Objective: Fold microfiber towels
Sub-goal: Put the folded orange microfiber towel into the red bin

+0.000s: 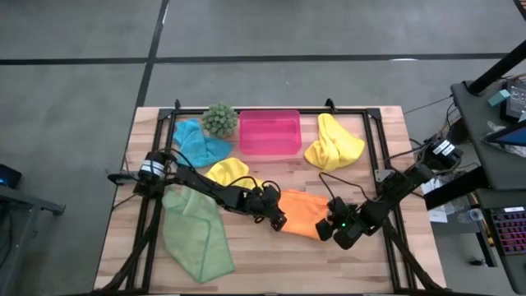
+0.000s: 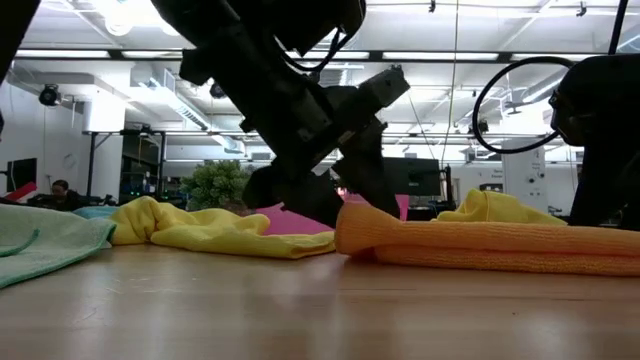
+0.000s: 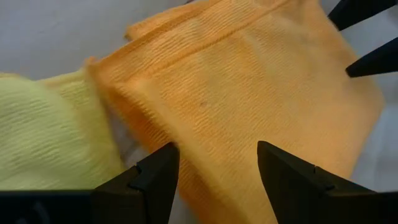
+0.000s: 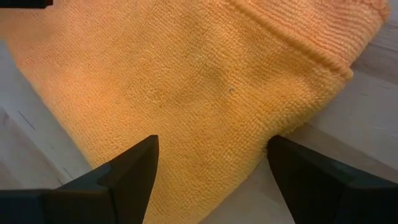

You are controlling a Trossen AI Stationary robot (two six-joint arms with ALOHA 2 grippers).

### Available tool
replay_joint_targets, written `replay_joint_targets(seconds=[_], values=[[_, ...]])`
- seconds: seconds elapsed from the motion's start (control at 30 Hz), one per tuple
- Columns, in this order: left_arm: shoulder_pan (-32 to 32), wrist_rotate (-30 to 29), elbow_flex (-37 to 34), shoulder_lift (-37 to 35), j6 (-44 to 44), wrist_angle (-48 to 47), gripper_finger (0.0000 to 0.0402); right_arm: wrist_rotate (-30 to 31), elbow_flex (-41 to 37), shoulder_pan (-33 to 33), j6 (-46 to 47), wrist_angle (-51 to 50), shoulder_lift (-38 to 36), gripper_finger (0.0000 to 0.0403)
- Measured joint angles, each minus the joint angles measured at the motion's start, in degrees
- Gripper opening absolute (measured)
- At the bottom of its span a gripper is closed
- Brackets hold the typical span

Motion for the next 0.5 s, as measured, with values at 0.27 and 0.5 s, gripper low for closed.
replay_joint_targets(seconds=[0.27, 0.5], values=[[0.0, 2.24, 1.89, 4.2, -0.42, 3.64, 0.02, 1.62, -0.18, -0.02, -0.21, 1.16, 0.2, 0.0278], [0.02, 2.4, 1.71, 4.13, 1.92, 4.11, 0.0141, 6.36, -0.22, -0.06, -2.13, 1.65, 0.31, 0.0211]])
